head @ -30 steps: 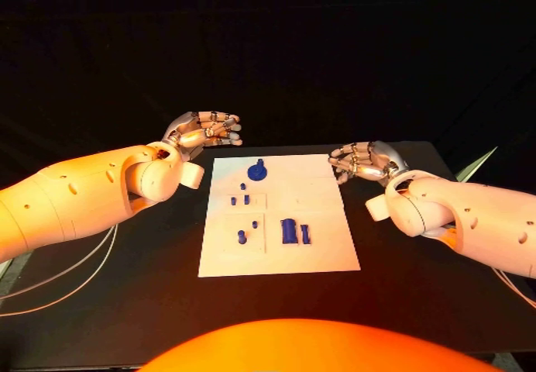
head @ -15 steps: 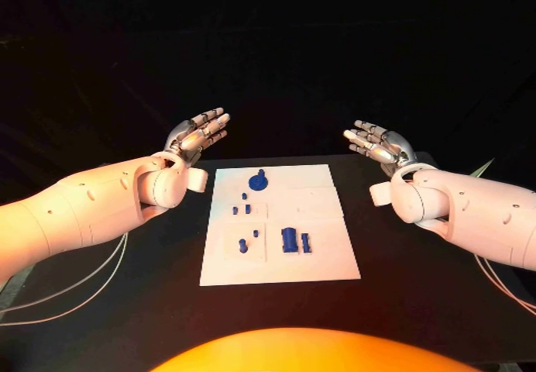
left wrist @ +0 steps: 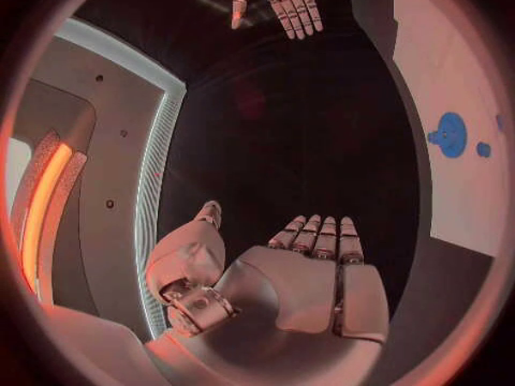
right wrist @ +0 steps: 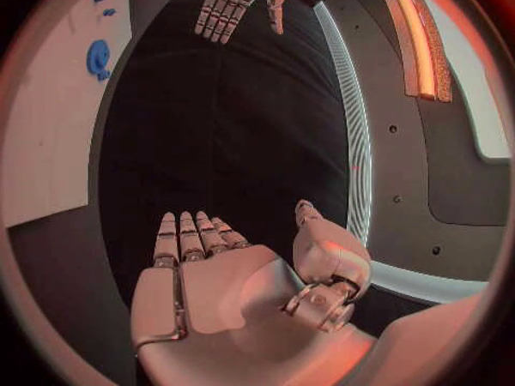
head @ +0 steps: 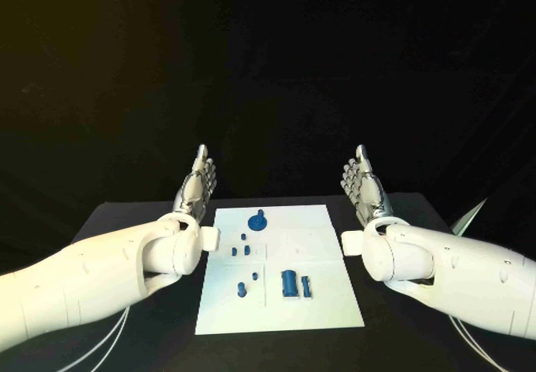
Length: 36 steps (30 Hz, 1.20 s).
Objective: Assemble the parts on the task board
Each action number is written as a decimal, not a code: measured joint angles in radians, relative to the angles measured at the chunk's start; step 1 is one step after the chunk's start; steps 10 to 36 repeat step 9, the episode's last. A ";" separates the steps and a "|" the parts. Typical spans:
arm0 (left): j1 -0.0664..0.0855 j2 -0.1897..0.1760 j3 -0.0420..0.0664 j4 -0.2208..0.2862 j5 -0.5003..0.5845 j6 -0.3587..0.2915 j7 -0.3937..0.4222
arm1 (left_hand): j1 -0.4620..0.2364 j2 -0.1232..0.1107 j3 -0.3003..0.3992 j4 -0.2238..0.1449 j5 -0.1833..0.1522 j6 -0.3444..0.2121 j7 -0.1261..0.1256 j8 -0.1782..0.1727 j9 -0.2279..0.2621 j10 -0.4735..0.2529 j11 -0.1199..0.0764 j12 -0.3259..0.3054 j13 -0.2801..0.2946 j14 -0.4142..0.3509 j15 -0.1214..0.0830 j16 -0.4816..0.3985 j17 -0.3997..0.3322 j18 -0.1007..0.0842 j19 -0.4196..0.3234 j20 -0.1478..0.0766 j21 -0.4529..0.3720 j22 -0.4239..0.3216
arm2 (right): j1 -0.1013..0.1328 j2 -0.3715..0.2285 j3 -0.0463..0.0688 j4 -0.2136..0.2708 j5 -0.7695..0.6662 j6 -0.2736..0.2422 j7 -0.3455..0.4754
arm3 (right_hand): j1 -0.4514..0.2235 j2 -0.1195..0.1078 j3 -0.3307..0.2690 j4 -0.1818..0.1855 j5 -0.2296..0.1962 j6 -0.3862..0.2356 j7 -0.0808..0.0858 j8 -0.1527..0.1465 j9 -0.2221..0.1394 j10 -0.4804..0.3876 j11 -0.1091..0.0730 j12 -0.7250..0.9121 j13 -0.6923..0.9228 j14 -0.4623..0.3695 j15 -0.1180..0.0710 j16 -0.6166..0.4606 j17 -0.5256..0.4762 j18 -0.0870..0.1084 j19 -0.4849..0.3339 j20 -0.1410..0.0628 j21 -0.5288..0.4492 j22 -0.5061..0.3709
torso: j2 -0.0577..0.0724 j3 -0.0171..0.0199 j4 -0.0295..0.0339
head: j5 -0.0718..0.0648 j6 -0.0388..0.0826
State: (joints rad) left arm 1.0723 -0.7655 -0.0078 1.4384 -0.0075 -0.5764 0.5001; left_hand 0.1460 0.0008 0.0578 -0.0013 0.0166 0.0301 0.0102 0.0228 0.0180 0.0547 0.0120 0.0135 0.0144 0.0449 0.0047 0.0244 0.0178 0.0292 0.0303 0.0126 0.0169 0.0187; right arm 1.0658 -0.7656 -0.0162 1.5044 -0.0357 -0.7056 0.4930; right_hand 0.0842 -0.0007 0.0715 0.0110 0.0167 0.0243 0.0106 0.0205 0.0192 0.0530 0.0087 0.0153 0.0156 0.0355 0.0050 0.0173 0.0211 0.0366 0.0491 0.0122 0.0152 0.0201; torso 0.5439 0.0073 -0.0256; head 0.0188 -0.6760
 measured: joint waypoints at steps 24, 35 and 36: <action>-0.021 -0.013 0.006 0.116 0.007 -0.170 0.014 | -0.138 0.005 -0.013 -0.009 0.000 -0.004 -0.003 0.000 -0.005 -0.026 -0.008 0.000 -0.002 -0.024 -0.001 -0.011 -0.007 0.000 -0.023 -0.010 -0.007 -0.005 | -0.015 -0.014 0.015 0.063 0.036 -0.063 0.023 | -0.073 0.003 -0.025 -0.004 0.000 -0.017 -0.004 0.000 -0.011 -0.030 -0.005 0.000 -0.008 -0.027 -0.005 -0.008 -0.013 0.000 -0.023 -0.009 0.000 -0.012 | 0.000 -0.0060 0.0211 | -0.017 0.068; -0.021 -0.013 0.006 0.116 0.007 -0.170 0.014 | -0.138 0.005 -0.013 -0.009 0.000 -0.004 -0.003 0.000 -0.005 -0.026 -0.008 0.000 -0.002 -0.024 -0.001 -0.011 -0.007 0.000 -0.023 -0.010 -0.007 -0.005 | -0.015 -0.014 0.015 0.063 0.036 -0.063 0.023 | -0.073 0.003 -0.025 -0.004 0.000 -0.017 -0.004 0.000 -0.011 -0.030 -0.005 0.000 -0.008 -0.027 -0.005 -0.008 -0.013 0.000 -0.023 -0.009 0.000 -0.012 | 0.000 -0.0060 0.0211 | -0.017 0.068; -0.021 -0.013 0.006 0.116 0.007 -0.170 0.014 | -0.138 0.005 -0.013 -0.009 0.000 -0.004 -0.003 0.000 -0.005 -0.026 -0.008 0.000 -0.002 -0.024 -0.001 -0.011 -0.007 0.000 -0.023 -0.010 -0.007 -0.005 | -0.015 -0.014 0.015 0.063 0.036 -0.063 0.023 | -0.073 0.003 -0.025 -0.004 0.000 -0.017 -0.004 0.000 -0.011 -0.030 -0.005 0.000 -0.008 -0.027 -0.005 -0.008 -0.013 0.000 -0.023 -0.009 0.000 -0.012 | 0.000 -0.0060 0.0211 | -0.017 0.068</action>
